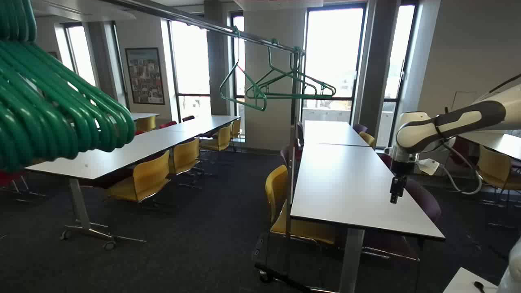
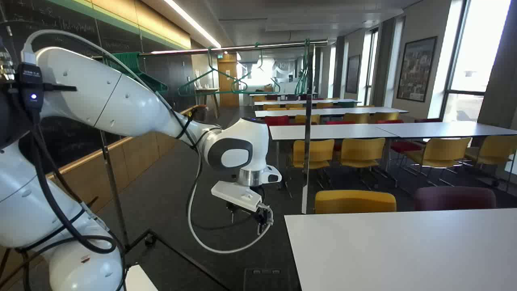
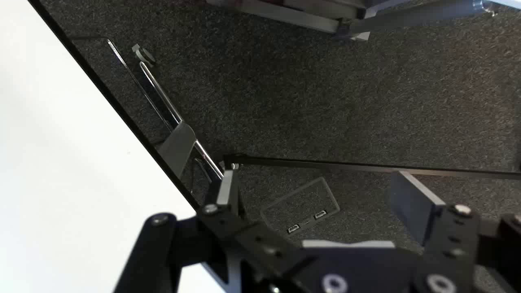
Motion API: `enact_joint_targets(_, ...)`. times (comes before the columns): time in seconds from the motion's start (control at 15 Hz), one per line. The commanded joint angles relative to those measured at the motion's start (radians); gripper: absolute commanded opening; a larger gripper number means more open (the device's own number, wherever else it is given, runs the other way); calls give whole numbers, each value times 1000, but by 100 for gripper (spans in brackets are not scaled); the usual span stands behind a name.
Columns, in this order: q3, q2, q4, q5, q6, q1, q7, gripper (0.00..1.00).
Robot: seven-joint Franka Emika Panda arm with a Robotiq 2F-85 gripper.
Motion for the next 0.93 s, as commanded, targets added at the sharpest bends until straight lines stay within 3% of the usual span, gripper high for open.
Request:
enact_joint_targets(0.0, 21, 3, 1, 10, -1, -22, -8, 100)
enact_joint_targets(0.2, 16, -16, -4, 33, 11, -2, -51, 100)
enact_joint_targets(0.27, 29, -47, -21, 36, 76, 16, -86, 100)
enact_joint_targets(0.6, 169, -140, -3, 6, 113, 79, -55, 100)
enact_joint_targets(0.87, 220, -201, 3, 58, 234, 146, -2, 100)
